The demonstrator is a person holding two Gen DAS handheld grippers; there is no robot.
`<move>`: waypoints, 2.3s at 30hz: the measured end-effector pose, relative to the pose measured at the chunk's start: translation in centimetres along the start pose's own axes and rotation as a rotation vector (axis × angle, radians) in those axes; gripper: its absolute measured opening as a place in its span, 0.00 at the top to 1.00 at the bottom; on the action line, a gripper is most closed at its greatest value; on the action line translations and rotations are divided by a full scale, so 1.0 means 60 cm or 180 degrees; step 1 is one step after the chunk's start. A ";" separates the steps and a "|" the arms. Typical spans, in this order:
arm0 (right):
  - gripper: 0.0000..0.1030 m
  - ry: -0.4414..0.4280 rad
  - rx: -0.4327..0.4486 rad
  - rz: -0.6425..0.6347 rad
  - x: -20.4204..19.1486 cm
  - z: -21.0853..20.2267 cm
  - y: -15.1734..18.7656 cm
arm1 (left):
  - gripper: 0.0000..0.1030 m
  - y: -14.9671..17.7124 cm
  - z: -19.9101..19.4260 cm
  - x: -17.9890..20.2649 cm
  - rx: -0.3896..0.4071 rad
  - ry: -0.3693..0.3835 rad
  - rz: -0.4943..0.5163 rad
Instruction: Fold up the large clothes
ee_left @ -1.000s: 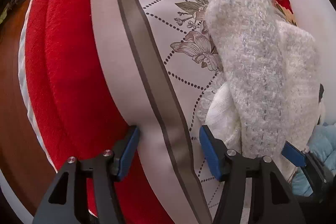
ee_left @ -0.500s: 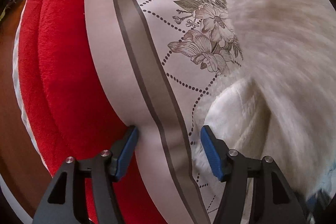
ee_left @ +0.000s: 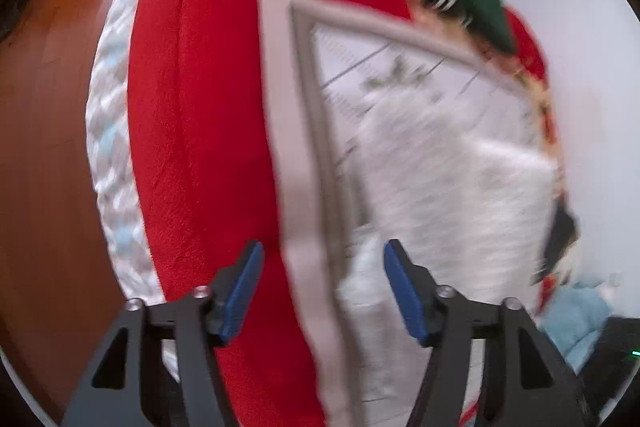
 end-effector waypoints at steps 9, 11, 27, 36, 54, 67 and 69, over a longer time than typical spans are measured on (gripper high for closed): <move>0.51 0.0515 0.0922 0.1285 0.215 -0.067 -0.047 | 0.36 -0.022 0.113 0.114 -0.0376 0.0309 0.0241; 0.42 0.0408 0.1212 0.1566 0.254 -0.083 -0.050 | 0.77 -0.014 0.118 0.126 -0.0254 0.0199 0.0358; 0.41 0.1300 0.2515 0.1874 0.284 -0.286 -0.089 | 0.83 0.058 0.072 0.052 0.0132 -0.0048 0.0369; 0.23 -0.0388 0.0764 0.1884 0.321 -0.074 -0.037 | 0.43 0.055 0.080 0.026 -0.0133 0.0351 0.0093; 0.45 -0.2163 -0.0074 0.1598 0.265 0.196 -0.069 | 0.82 -0.004 0.094 0.089 0.0138 0.0671 0.0094; 0.50 -0.2163 0.0591 0.1424 0.258 0.005 -0.150 | 0.84 -0.016 0.017 0.341 0.0380 0.0887 0.0823; 0.51 -0.2120 0.0704 0.1398 0.268 -0.033 -0.165 | 0.84 -0.030 0.020 0.401 0.0385 0.0948 0.0926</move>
Point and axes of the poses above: each gripper's, at about its wrist camera, not at the fingertips, and z roughly the way its jaws point, x to its right, y to its underside, the point moved 4 cm from there along z, roughly the way its jaws point, and after that the axes turned 10 degrees about -x, right-handed, at the moved point
